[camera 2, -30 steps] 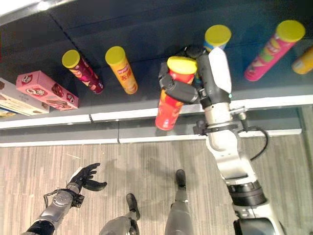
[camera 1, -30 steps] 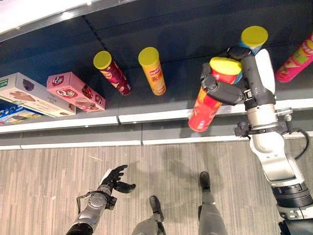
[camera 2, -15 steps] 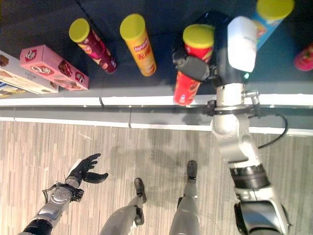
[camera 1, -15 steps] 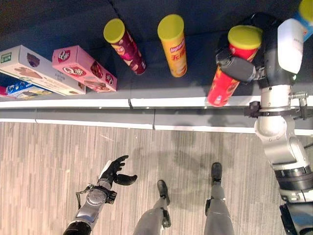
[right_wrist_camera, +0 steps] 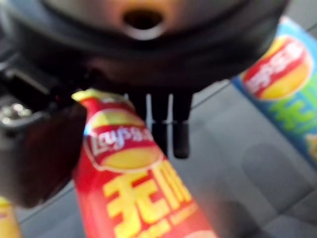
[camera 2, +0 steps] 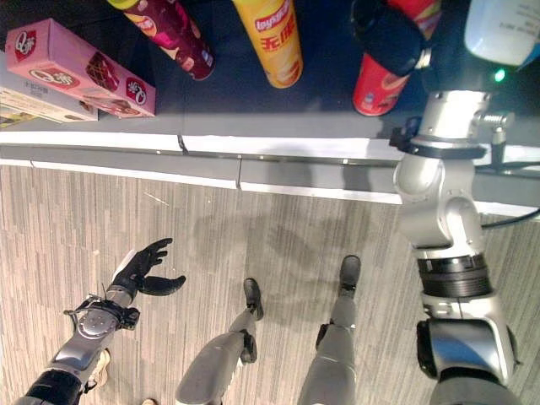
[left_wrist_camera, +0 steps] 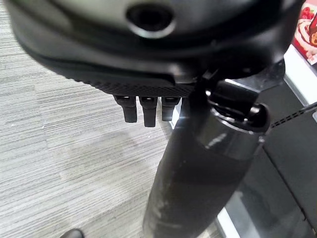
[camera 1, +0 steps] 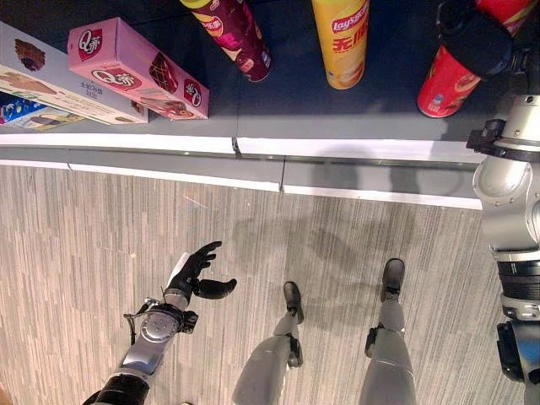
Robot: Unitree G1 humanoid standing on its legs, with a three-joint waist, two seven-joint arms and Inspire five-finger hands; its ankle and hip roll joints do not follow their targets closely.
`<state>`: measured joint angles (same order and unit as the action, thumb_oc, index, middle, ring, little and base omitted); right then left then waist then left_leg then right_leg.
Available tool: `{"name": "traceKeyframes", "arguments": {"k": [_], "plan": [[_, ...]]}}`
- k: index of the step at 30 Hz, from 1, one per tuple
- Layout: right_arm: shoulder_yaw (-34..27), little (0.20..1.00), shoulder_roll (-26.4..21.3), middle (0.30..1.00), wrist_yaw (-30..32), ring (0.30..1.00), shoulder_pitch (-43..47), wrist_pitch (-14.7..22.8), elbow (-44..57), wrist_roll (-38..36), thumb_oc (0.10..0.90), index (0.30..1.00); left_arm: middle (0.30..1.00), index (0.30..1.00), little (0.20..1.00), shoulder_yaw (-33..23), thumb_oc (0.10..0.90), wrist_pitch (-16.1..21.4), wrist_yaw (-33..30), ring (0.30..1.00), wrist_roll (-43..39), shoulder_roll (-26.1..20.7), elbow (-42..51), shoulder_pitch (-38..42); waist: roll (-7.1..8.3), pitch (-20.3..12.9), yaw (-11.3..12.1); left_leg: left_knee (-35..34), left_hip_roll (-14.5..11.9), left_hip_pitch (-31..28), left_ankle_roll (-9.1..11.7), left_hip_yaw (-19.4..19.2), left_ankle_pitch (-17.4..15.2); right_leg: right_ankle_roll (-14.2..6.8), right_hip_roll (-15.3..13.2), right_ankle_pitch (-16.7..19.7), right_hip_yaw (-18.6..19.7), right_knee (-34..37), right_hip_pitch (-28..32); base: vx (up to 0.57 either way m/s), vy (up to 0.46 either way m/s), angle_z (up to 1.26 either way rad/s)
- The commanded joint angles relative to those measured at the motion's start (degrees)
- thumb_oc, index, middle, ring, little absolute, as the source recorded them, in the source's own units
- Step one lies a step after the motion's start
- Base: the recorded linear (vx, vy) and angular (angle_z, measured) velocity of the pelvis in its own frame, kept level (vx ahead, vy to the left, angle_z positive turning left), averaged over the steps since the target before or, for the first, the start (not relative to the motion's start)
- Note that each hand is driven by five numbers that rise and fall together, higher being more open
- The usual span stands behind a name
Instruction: Put the goods on the table back onto the shelves and tidy them up.
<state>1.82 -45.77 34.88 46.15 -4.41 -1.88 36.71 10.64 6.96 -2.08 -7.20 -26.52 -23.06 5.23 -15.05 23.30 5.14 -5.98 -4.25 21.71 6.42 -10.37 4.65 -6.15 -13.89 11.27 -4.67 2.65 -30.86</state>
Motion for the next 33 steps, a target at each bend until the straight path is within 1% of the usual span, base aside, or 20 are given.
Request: {"name": "traceKeyframes", "arguments": {"k": [1, 5, 8, 11, 13, 19, 21, 28, 33], "plan": [[-2.0, 0.300, -4.9, 0.300, 4.9, 0.300, 7.0, 1.2, 8.3, 4.9, 0.400, 0.300, 0.900, 0.900, 0.900, -0.5, 0.800, 1.2, -2.4, 0.900, -0.9, -6.3, 1.7, -2.8, -1.55, -2.5, 1.9, 1.0, -4.1, -7.2, 3.4, 2.1, -7.2, -8.3, -3.2, -15.8, 0.7, -17.7, -2.6, 0.00, -0.009, -0.14], [-2.5, 0.300, -5.2, 0.300, 6.1, 0.300, 7.2, 0.3, 8.0, 5.6, 0.400, 0.300, 0.900, 0.900, 0.900, -0.3, 0.800, 1.4, -2.6, 0.900, -0.8, -6.6, 2.8, -2.4, -2.16, -1.8, 1.9, 1.0, -4.0, -6.5, 3.6, 2.7, -6.9, -8.3, -3.7, -15.6, 0.5, -18.2, -3.5, 0.00, 0.001, 0.03], [-3.1, 0.300, -5.0, 0.300, 6.7, 0.300, 7.0, -0.1, 8.6, 6.2, 0.400, 0.300, 0.900, 0.900, 0.900, -0.2, 0.800, 1.3, -2.6, 0.900, -0.5, -6.8, 3.5, -2.4, -2.37, -1.4, 1.9, 1.0, -3.9, -6.0, 3.6, 2.8, -7.0, -8.3, -3.8, -15.9, 0.5, -18.6, -3.9, 0.00, -0.001, 0.51], [-3.8, 0.300, -5.0, 0.300, 7.0, 0.300, 6.6, -0.5, 8.6, 6.4, 0.400, 0.300, 0.900, 0.900, 0.900, -0.3, 0.800, 1.3, -2.6, 0.900, -0.3, -6.9, 3.9, -2.7, -2.54, -1.3, 1.9, 1.0, -3.9, -5.8, 3.6, 2.8, -7.0, -8.4, -3.9, -16.0, 0.5, -18.9, -4.3, 0.00, -0.002, -0.17], [-5.2, 0.300, -4.8, 0.300, 7.8, 0.300, 5.6, -1.4, 8.7, 6.5, 0.400, 0.300, 0.900, 0.900, 0.900, -0.3, 0.800, 1.2, -2.5, 0.900, -0.1, -6.9, 4.9, -2.9, -2.96, -0.9, 1.7, 1.0, -3.8, -5.6, 3.6, 2.9, -7.0, -8.4, -4.1, -16.0, 0.8, -19.4, -4.8, 0.00, 0.000, 0.07], [-7.0, 0.300, -4.5, 0.300, 8.9, 0.300, 4.0, -1.8, 9.1, 6.0, 0.400, 0.300, 0.900, 0.900, 0.900, -0.2, 0.800, 1.1, -2.5, 0.900, 0.5, -7.1, 5.5, -3.1, -3.15, -0.4, 1.3, 1.0, -3.7, -5.8, 3.6, 2.9, -7.0, -8.3, -4.1, -16.0, 1.1, -19.8, -5.1, 0.00, 0.001, 0.03], [-7.6, 0.300, -3.9, 0.300, 8.8, 0.300, 2.4, -1.4, 10.8, 5.9, 0.400, 0.300, 0.900, 0.900, 0.900, 0.0, 0.800, 1.0, -2.2, 0.900, 0.5, -7.2, 6.0, -3.1, -3.16, 0.1, 0.8, 1.0, -3.7, -6.1, 3.5, 2.9, -7.1, -8.4, -4.2, -16.0, 1.3, -20.0, -5.2, 0.00, 0.000, 0.00], [-5.8, 0.300, -3.1, 0.300, 7.5, 0.300, 2.5, -0.4, 10.7, 4.9, 0.400, 0.300, 0.900, 0.900, 0.900, -0.2, 0.800, 1.0, -2.0, 0.900, 0.5, -7.9, 6.3, -3.2, -3.12, 0.7, 0.7, 1.0, -3.8, -6.5, 3.4, 2.9, -7.1, -8.3, -4.1, -16.2, 1.4, -20.4, -5.2, 0.00, -0.005, -0.01], [-4.4, 0.300, -3.6, 0.300, 7.1, 0.300, 4.2, -0.2, 9.1, 4.5, 0.400, 0.300, 0.900, 0.900, 0.900, -0.4, 0.800, 1.0, -2.1, 0.900, 0.3, -8.2, 6.2, -3.3, -3.23, 0.9, 0.9, 1.0, -3.9, -6.3, 3.5, 3.2, -7.0, -8.3, -4.3, -16.1, 1.0, -20.7, -5.2, 0.00, -0.002, -0.01]]}}
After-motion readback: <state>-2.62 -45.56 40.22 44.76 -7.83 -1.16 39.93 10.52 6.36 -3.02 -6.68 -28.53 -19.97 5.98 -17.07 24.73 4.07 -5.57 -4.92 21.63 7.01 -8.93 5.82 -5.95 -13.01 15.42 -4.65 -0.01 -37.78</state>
